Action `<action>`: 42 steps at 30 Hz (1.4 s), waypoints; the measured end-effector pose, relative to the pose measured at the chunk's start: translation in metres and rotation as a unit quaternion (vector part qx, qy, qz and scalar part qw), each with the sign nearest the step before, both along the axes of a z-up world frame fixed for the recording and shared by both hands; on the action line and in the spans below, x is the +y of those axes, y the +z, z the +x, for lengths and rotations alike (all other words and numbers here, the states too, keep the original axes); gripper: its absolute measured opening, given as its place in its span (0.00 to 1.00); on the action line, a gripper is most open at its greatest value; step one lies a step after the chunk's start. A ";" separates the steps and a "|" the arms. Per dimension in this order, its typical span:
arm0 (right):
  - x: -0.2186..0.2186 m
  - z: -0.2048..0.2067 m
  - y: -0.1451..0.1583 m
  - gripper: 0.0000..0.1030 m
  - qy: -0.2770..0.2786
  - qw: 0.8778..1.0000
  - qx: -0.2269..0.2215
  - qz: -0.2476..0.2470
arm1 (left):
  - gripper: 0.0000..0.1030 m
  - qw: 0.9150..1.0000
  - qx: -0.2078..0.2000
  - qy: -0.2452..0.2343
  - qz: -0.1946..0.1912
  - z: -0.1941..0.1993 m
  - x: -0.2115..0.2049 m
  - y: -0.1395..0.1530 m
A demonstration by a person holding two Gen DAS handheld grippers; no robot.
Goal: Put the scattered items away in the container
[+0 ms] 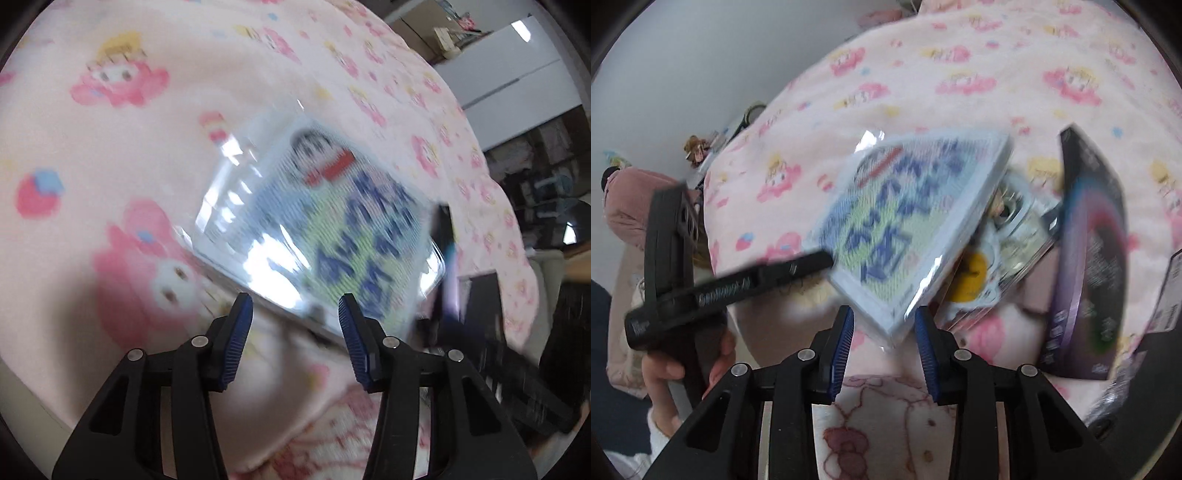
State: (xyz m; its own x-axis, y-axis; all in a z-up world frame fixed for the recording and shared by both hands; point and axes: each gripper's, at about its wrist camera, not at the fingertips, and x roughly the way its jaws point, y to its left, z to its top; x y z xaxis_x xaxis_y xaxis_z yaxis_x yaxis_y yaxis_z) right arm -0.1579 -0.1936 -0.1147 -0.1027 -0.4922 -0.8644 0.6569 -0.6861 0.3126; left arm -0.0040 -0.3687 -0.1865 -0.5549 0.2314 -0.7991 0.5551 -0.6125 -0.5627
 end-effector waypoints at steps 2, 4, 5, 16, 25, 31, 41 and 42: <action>0.001 -0.010 0.006 0.30 -0.022 0.998 0.048 0.029 | 0.48 1.000 -0.001 -0.012 0.012 -0.007 0.008 -0.009; -0.005 -0.022 0.002 0.30 -0.027 0.997 0.057 0.045 | 0.49 1.000 -0.005 -0.007 0.010 -0.010 0.013 -0.015; -0.009 -0.027 0.000 0.30 -0.027 0.997 0.058 0.050 | 0.49 1.000 -0.002 0.000 0.013 -0.013 0.012 -0.016; -0.068 -0.104 -0.013 0.35 0.001 0.991 0.102 0.088 | 0.39 0.998 -0.007 0.055 -0.011 -0.019 -0.006 -0.016; -0.067 -0.090 -0.030 0.38 0.044 0.996 0.020 0.070 | 0.37 0.994 -0.027 0.090 -0.057 -0.017 -0.044 -0.012; -0.051 -0.035 -0.037 0.38 0.114 0.990 -0.035 0.081 | 0.39 0.995 -0.015 0.090 -0.051 -0.007 -0.062 -0.010; -0.087 -0.049 -0.052 0.44 0.067 0.995 -0.012 0.080 | 0.65 0.996 -0.035 0.038 -0.073 -0.034 -0.048 -0.018; -0.086 -0.046 -0.048 0.44 0.063 0.995 -0.006 0.081 | 0.62 0.996 -0.028 0.036 -0.079 -0.027 -0.046 -0.010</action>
